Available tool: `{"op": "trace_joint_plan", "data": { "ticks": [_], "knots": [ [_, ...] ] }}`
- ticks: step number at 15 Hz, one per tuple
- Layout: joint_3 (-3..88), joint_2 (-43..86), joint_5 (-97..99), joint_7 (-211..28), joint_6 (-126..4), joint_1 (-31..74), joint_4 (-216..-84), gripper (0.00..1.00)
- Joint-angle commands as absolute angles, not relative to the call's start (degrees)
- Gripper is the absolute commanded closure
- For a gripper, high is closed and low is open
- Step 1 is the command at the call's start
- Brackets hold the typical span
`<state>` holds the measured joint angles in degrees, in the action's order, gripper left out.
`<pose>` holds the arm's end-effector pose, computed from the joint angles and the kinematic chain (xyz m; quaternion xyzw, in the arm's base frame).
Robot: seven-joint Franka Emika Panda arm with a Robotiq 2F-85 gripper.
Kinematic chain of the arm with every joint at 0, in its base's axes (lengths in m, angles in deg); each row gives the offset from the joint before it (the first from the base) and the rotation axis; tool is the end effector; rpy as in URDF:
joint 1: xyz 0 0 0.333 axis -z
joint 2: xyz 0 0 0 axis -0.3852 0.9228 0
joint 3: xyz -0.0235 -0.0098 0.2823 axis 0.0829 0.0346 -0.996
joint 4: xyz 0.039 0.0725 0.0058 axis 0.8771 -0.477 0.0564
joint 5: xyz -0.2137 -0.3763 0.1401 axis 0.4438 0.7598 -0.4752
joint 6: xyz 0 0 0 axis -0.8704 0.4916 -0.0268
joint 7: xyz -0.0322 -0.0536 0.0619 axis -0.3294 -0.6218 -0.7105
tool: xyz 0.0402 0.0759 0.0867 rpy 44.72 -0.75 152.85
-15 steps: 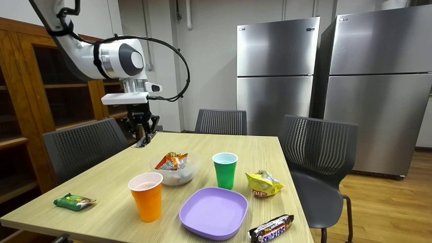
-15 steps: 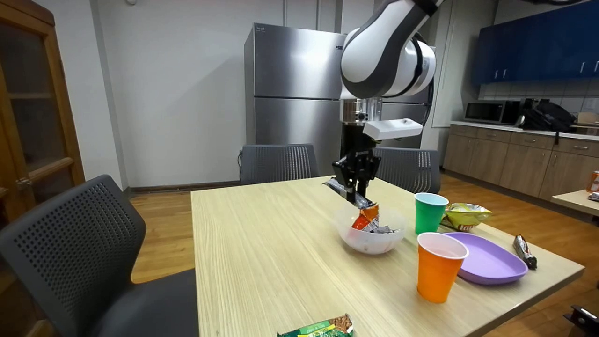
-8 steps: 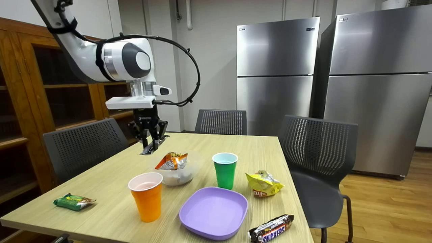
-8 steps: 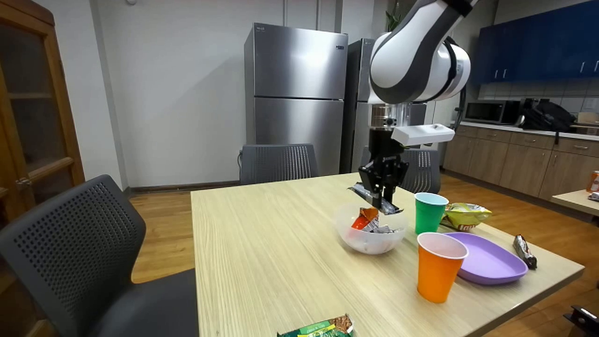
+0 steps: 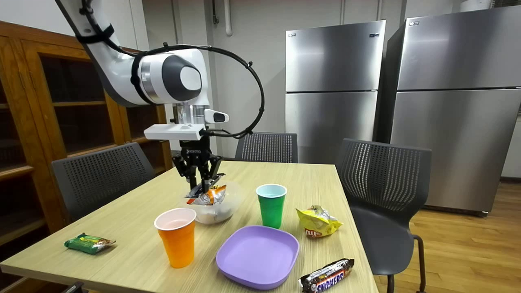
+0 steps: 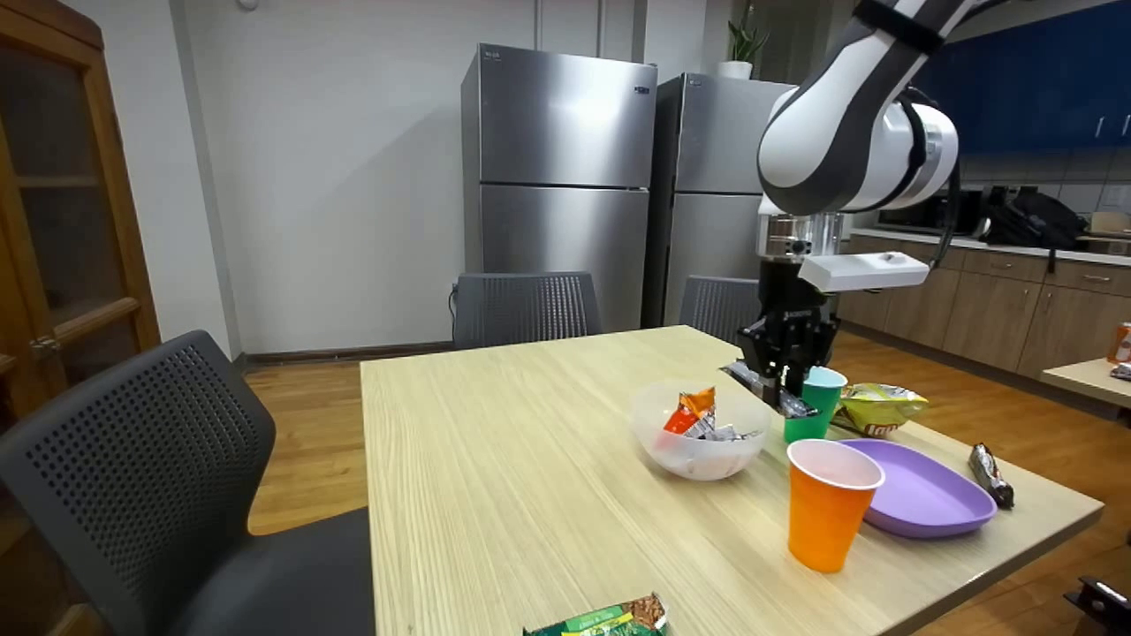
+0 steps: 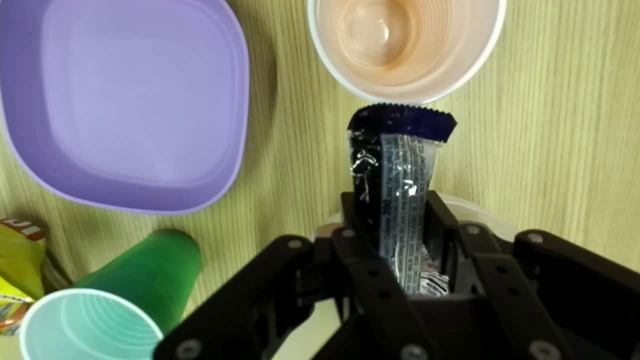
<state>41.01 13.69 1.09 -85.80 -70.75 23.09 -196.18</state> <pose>0.5172 -0.0235 0.1440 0.9995 0.0082 -0.0242 0.0168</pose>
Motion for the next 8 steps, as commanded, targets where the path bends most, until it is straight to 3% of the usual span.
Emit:
{"op": "trace_joint_plan", "data": {
  "ticks": [1, 8],
  "knots": [
    [41.9, 10.9, 0.1, -84.4, -72.2, 25.0, -199.5, 0.91],
    [44.5, 9.9, -1.0, -84.5, -74.1, 27.6, -202.6, 0.91]
  ]
}}
